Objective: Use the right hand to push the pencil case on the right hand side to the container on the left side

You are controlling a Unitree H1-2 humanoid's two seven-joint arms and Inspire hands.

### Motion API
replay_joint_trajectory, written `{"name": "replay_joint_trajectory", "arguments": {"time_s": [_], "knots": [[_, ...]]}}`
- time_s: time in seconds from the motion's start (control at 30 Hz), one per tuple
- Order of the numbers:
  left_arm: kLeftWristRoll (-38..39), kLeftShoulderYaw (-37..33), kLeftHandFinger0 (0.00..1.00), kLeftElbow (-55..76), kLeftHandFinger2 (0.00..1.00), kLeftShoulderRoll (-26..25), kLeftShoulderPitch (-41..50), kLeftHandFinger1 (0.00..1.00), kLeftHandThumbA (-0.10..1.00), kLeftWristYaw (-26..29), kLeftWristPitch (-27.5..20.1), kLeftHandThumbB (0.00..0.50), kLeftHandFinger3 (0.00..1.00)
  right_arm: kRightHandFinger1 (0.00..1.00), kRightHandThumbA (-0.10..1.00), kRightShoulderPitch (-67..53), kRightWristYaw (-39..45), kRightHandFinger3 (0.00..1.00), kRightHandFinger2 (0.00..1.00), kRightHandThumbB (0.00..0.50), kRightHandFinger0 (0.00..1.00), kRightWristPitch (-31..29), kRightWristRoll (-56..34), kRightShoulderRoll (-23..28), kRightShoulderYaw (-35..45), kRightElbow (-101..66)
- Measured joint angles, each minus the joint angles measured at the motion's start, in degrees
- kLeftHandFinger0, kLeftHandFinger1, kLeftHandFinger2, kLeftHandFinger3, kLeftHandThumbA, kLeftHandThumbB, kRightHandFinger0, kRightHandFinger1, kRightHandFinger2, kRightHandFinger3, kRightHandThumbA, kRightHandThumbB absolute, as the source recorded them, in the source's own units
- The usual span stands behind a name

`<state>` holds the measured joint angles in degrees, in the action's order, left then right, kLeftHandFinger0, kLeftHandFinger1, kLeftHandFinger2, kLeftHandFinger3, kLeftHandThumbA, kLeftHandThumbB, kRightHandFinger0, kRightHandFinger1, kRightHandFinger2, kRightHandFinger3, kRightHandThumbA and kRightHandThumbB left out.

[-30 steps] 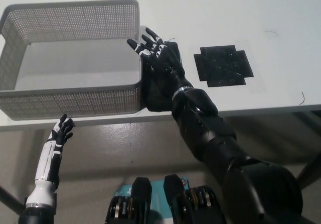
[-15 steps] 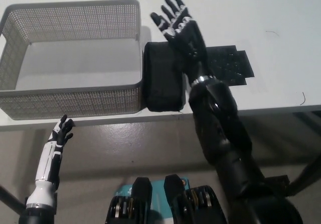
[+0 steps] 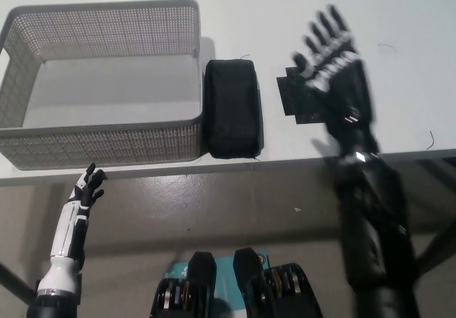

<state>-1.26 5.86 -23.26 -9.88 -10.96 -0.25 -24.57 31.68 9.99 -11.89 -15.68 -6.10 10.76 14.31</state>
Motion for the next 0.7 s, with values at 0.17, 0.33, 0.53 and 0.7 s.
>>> {"name": "replay_joint_trajectory", "arguments": {"time_s": [0.17,0.33,0.53,0.7], "knots": [[0.0,0.0,1.00,-0.2,1.00,0.0,0.0,1.00,1.00,0.0,0.0,0.316,1.00,1.00,1.00,-8.8,0.0,1.00,1.00,0.202,1.00,1.0,-0.1,4.1,0.3,-10.4],[0.0,-0.2,1.00,-0.2,1.00,-0.1,0.0,1.00,1.00,0.0,-0.1,0.315,1.00,1.00,1.00,-18.1,0.0,1.00,1.00,0.175,1.00,1.6,-0.4,9.4,1.0,-20.4],[0.0,-0.2,1.00,-0.3,1.00,-0.3,-0.1,1.00,1.00,0.0,-0.1,0.302,1.00,1.00,1.00,-20.1,0.0,1.00,1.00,0.162,1.00,1.2,-0.3,13.2,1.1,-16.7],[0.0,-0.2,1.00,-0.3,1.00,-0.3,-0.2,1.00,1.00,0.0,-0.1,0.315,1.00,1.00,1.00,-19.1,0.0,1.00,1.00,0.207,1.00,0.2,0.5,13.4,-0.2,-7.7]]}}
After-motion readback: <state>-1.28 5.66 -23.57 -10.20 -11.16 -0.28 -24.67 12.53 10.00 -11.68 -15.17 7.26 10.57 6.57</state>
